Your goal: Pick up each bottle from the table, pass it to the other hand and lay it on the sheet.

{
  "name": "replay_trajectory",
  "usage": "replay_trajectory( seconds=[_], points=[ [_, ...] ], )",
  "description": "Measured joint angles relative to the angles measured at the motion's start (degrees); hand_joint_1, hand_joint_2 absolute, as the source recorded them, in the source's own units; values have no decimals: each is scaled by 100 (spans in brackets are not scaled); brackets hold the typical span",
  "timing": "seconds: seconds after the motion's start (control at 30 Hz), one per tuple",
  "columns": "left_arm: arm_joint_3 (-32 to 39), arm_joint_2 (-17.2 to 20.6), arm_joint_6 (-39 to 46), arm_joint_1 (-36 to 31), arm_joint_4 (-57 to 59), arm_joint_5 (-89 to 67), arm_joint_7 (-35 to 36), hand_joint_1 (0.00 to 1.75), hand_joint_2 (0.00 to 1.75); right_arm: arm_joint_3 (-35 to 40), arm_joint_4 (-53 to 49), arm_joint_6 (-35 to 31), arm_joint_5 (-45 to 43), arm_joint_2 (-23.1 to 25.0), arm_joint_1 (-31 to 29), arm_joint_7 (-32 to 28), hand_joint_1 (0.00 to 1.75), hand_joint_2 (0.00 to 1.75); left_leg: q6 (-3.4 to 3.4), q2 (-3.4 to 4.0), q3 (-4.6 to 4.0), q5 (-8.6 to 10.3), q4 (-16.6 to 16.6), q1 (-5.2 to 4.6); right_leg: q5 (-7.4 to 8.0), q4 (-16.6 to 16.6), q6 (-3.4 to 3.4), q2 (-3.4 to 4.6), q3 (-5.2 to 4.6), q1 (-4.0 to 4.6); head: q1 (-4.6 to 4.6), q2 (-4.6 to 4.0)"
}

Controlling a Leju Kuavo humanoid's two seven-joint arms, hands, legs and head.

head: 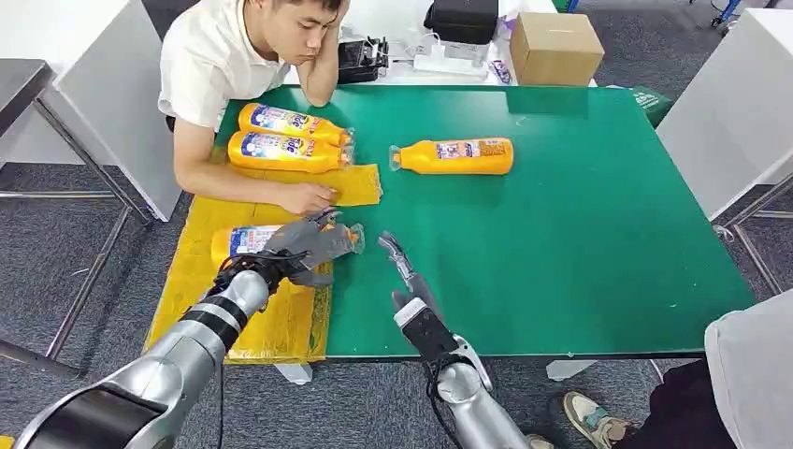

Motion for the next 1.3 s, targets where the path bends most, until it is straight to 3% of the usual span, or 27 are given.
replay_trajectory(
  seconds=[0.3,0.5,0.53,0.63,0.67,0.77,0.87,1.03,1.07,1.2,1.3],
  points=[
    [122,384,44,254,-1087,676,-176,0,175,-15,79,-59,-2,-76,7,-72,0,0,0,-3,0,0,0,0,0,0,0,-1,1,0,0,0],
    [490,511,208,935,-2365,1885,-378,0,175,-24,76,-227,116,-181,89,-65,0,0,0,-7,-1,0,0,-1,-1,0,0,-2,-1,-1,0,0],
    [518,524,208,1009,-2491,1927,-380,0,175,-24,76,-238,127,-190,94,-65,0,175,0,-7,-1,-1,0,0,-2,-1,0,-2,-1,0,0,0],
    [746,494,230,1425,-3027,2965,-625,0,175,-24,22,-654,519,-236,134,-46,0,175,-1,4,0,-3,-1,-1,-2,-1,0,3,-1,-1,-2,0],
    [846,450,276,1646,-3253,3415,-680,0,175,-22,-54,-895,755,-276,179,4,0,0,0,6,2,-5,-1,-1,-2,-2,0,7,-2,-1,0,0],
    [1016,291,558,2547,-3989,3928,-884,0,175,-15,-495,-1454,1307,-480,413,272,0,0,-3,4,2,-11,0,-3,-7,-5,-1,6,-5,-3,0,0],
    [1023,142,571,3520,-4536,4097,-1047,0,175,-118,-1033,-1781,1290,-664,747,404,0,0,-2,-3,-5,-21,0,-4,-22,-8,9,4,-9,-7,2,0],
    [1025,52,571,4096,-4961,4115,-1090,0,175,-214,-1465,-1805,1263,-800,996,413,0,0,-1,-3,-8,-23,-1,-4,-21,-10,7,4,-13,-6,-2,0],
    [1025,46,580,4134,-5011,4110,-1079,0,175,-223,-1513,-1827,1263,-811,1019,413,0,175,-2,-3,-7,-22,-1,-2,-20,-10,6,4,-12,-3,0,0],
    [929,17,831,4369,-5166,3627,-1003,0,175,-455,-1734,-2153,1366,-892,1216,461,0,175,-3,-3,2,-20,-1,-1,-18,-9,5,4,-3,-1,-2,0],
    [762,17,925,4513,-5267,3437,-1003,0,175,-724,-1768,-2297,2019,-1093,1293,866,0,175,-2,-4,0,-20,-1,-3,-17,-9,7,3,-2,-4,0,0]
  ],
)
